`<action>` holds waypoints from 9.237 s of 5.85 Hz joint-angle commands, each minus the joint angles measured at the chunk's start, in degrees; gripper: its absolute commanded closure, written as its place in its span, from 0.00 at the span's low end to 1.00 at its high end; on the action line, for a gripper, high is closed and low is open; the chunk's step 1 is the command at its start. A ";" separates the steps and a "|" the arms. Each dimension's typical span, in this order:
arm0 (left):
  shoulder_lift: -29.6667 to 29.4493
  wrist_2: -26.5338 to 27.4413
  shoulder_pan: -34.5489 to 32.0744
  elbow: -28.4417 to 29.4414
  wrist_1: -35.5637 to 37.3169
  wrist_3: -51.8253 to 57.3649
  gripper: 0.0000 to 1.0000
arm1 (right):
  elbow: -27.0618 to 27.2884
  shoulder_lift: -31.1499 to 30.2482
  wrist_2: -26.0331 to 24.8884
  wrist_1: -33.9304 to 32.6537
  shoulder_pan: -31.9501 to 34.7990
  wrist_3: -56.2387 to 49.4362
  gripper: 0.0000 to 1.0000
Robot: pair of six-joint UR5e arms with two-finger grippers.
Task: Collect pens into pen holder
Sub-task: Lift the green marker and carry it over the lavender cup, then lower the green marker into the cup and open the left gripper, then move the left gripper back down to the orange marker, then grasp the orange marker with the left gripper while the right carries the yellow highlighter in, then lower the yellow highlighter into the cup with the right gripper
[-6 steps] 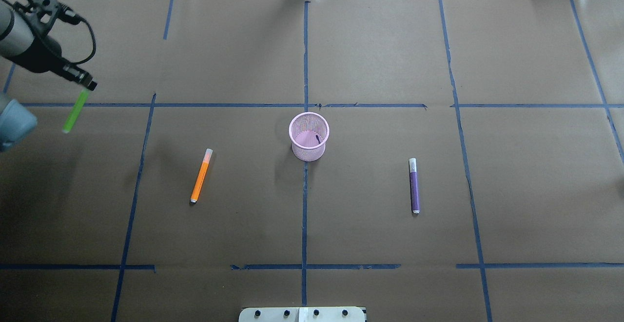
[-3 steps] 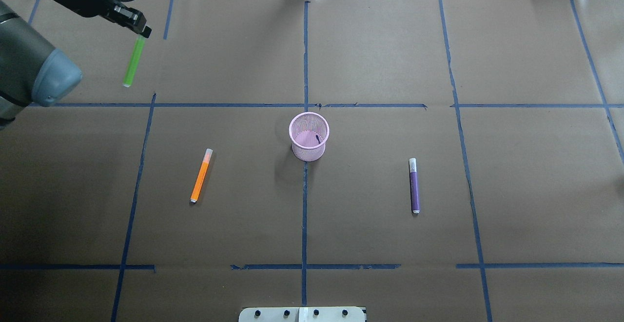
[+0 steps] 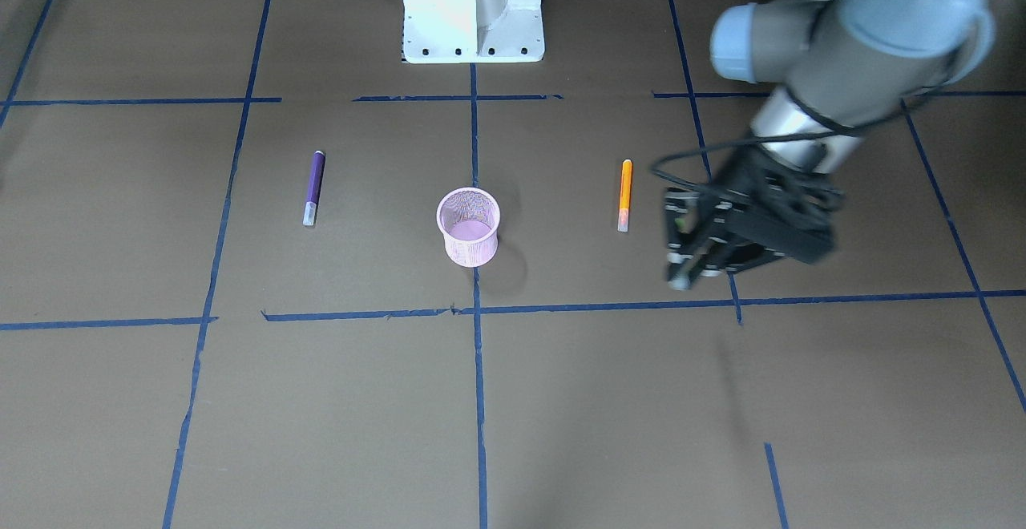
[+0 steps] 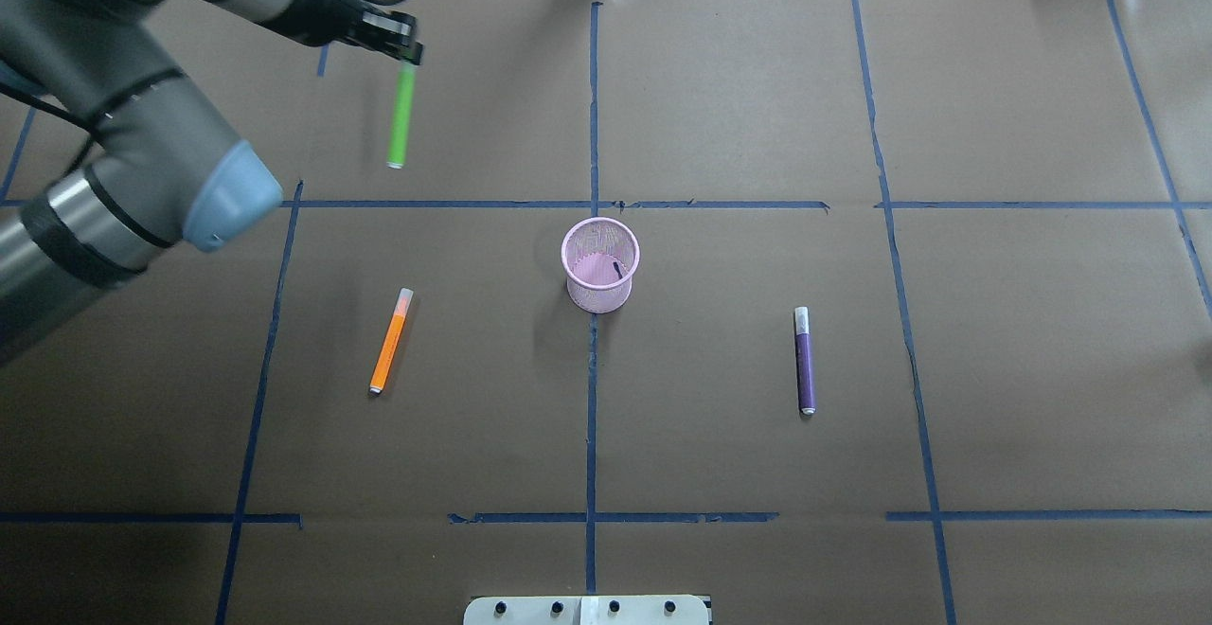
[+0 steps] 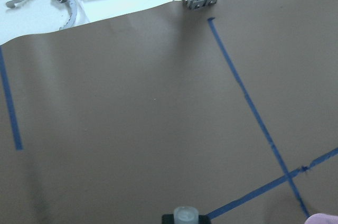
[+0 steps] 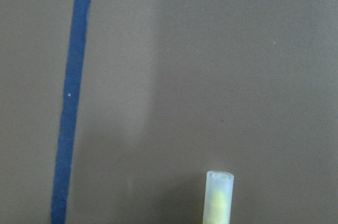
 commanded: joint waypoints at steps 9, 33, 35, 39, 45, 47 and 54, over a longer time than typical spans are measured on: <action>-3.93 16.90 16.70 9.78 -17.47 -10.92 0.99 | -0.08 0.00 0.06 0.00 0.05 0.07 0.00; 2.84 -11.40 8.17 4.43 33.94 15.37 0.00 | 36.00 12.71 -7.69 -0.18 -10.77 24.65 1.00; 8.95 -7.38 10.72 1.10 24.34 9.85 0.00 | 38.59 15.01 -14.77 -0.53 -17.77 29.58 1.00; 9.52 -4.81 14.85 0.99 23.31 7.80 0.00 | 40.17 26.15 -21.79 -4.89 -26.98 39.41 1.00; 9.17 -4.99 15.48 0.90 23.31 7.89 0.00 | 39.66 38.92 -46.51 -11.50 -46.25 44.63 1.00; 9.08 -4.99 15.48 0.81 23.31 8.07 0.00 | 35.54 42.09 -51.07 -10.99 -47.05 45.41 1.00; 8.99 -4.99 15.56 0.81 23.31 8.24 0.00 | 24.70 41.57 -56.63 0.00 -53.20 48.05 0.97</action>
